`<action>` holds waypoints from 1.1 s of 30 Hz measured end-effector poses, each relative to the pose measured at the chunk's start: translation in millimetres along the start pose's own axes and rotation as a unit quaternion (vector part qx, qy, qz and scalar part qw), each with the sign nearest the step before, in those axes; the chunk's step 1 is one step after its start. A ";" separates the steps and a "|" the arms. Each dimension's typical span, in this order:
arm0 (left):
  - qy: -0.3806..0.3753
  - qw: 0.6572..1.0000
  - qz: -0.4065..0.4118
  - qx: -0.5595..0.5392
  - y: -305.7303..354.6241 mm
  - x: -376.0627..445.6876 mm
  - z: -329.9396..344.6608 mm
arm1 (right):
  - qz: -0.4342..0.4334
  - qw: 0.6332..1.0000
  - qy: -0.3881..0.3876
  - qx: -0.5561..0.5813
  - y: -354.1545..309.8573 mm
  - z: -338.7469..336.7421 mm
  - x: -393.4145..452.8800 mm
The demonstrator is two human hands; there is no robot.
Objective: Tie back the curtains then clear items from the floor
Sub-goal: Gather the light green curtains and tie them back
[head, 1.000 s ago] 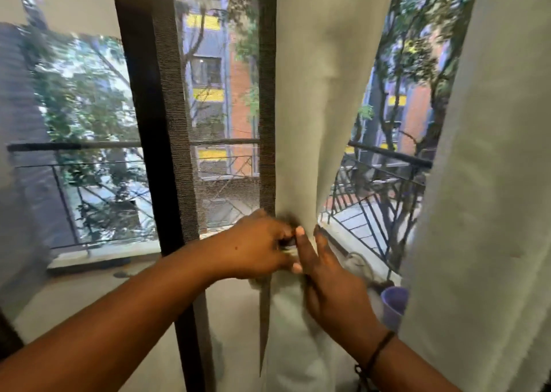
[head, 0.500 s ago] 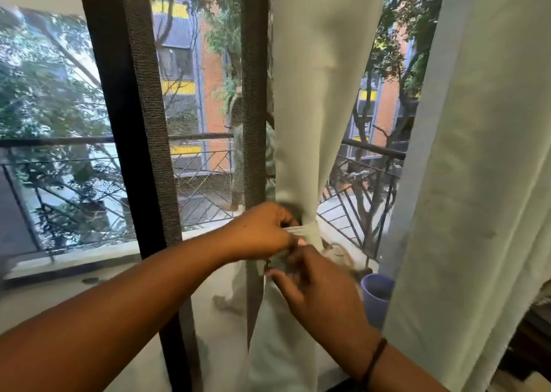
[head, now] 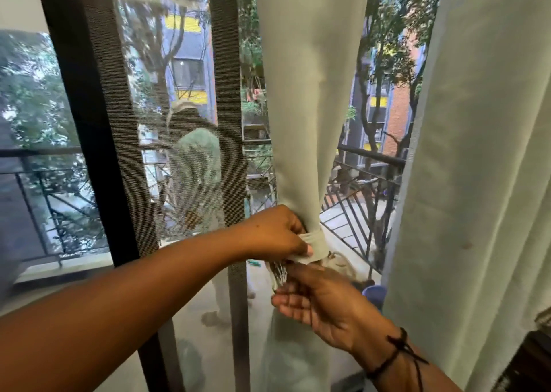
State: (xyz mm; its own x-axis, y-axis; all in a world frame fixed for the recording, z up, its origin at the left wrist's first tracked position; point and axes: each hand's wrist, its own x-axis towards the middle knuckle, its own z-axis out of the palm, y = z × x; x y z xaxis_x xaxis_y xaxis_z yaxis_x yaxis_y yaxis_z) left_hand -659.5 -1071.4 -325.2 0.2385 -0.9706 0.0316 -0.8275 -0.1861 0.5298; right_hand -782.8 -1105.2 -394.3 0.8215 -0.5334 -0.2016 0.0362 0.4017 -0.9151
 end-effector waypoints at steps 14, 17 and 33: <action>-0.014 0.990 0.013 0.140 57.0 35.2 17.9 | -0.311 0.814 0.246 -0.425 8.6 -81.2 9.4; 0.013 0.980 0.038 0.195 66.0 31.9 31.4 | -0.322 0.867 0.270 -0.267 6.3 -88.5 12.0; 0.038 0.973 0.021 0.227 45.5 -28.4 52.9 | -0.022 0.942 -0.201 0.266 -0.5 -91.9 32.5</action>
State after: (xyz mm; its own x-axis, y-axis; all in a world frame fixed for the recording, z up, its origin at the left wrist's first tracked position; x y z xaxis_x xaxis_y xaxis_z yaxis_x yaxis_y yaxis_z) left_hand -730.8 -1060.4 -346.8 0.2216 -0.9680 0.1174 -0.9726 -0.2108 0.0980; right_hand -808.4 -1191.2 -432.4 0.9577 -0.2767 0.0793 0.2685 0.7595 -0.5925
